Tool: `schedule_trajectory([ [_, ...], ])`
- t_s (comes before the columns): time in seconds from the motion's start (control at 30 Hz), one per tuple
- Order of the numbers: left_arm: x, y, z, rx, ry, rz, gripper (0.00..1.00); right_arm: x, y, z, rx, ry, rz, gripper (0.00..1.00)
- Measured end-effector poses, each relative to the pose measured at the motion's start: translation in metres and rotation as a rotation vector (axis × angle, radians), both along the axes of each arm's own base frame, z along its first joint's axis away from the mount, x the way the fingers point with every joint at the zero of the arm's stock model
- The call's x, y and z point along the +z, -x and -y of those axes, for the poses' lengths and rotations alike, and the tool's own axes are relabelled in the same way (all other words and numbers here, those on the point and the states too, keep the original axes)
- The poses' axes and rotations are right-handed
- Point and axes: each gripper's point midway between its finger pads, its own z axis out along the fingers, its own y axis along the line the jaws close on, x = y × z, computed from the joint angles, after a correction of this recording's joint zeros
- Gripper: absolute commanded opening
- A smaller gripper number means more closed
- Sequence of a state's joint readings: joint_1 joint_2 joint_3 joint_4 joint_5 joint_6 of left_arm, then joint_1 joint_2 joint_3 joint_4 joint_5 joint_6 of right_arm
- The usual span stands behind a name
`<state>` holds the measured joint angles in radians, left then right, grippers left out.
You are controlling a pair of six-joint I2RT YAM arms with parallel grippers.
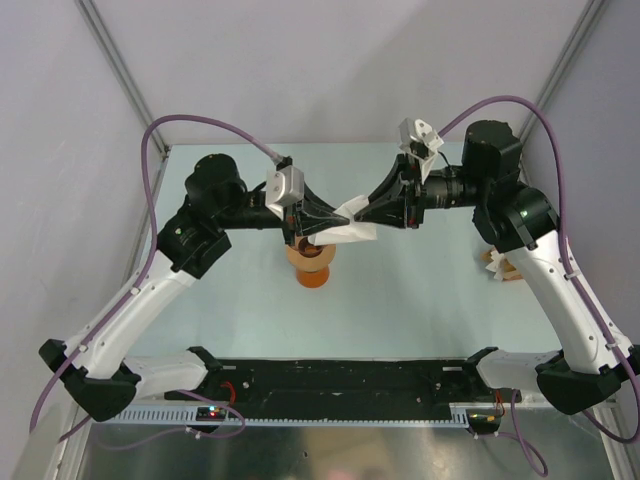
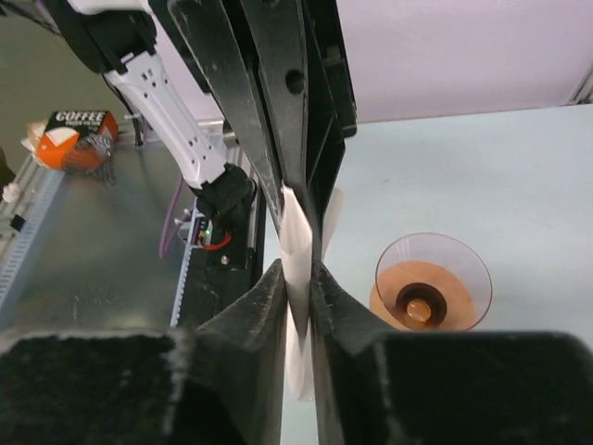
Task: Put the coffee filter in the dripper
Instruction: Place the coffee filter in the coffee dripper.
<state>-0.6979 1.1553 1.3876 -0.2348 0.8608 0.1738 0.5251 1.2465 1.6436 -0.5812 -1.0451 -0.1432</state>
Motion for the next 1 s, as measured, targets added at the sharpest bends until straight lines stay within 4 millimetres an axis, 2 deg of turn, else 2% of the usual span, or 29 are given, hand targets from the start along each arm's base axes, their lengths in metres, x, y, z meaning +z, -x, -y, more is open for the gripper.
schedule_trajectory([
  [0.07,-0.001,-0.001,0.001,-0.003,-0.003,-0.003,0.00,0.006,-0.001,-0.001,-0.003,-0.018,-0.003,0.02],
  [0.17,0.000,-0.001,0.001,-0.005,0.001,0.002,0.00,0.010,-0.002,0.000,-0.007,-0.029,-0.014,0.00],
  [0.27,0.002,-0.001,0.002,-0.005,0.009,0.011,0.00,0.012,-0.003,0.001,-0.003,-0.037,-0.030,0.29],
  [0.33,0.001,-0.001,0.002,-0.006,0.005,0.006,0.00,0.015,-0.004,0.001,-0.006,-0.047,-0.034,0.33],
  [0.37,0.000,-0.001,0.002,-0.006,0.004,0.005,0.00,0.017,-0.005,0.001,-0.008,-0.052,-0.034,0.29],
  [0.4,0.000,-0.001,0.002,-0.007,0.001,0.003,0.00,0.020,-0.005,0.001,-0.010,-0.059,-0.030,0.14],
  [0.43,-0.001,-0.001,0.002,-0.007,0.000,0.001,0.00,0.022,-0.006,0.001,-0.011,-0.065,-0.026,0.07],
  [0.5,-0.002,-0.001,0.002,-0.007,-0.001,0.001,0.00,0.027,-0.006,0.002,-0.012,-0.078,-0.019,0.02],
  [0.57,-0.002,-0.002,0.002,-0.006,-0.002,0.001,0.00,0.030,-0.005,0.002,-0.009,-0.084,-0.024,0.02],
  [0.63,-0.002,-0.003,0.002,-0.003,-0.002,0.000,0.00,0.029,-0.005,0.003,-0.006,-0.083,-0.032,0.46],
  [0.67,-0.002,-0.005,0.002,-0.001,-0.003,0.000,0.00,0.029,-0.006,0.005,-0.008,-0.081,-0.043,0.58],
  [0.7,-0.003,-0.005,0.002,0.001,-0.005,-0.004,0.00,0.027,-0.007,0.006,-0.013,-0.078,-0.050,0.63],
  [0.8,-0.006,-0.010,0.003,0.008,-0.013,-0.016,0.00,0.020,-0.014,0.013,-0.036,-0.057,-0.049,0.68],
  [1.0,-0.005,-0.012,0.002,0.015,-0.014,-0.026,0.00,-0.023,-0.015,0.022,-0.041,0.049,-0.085,0.55],
])
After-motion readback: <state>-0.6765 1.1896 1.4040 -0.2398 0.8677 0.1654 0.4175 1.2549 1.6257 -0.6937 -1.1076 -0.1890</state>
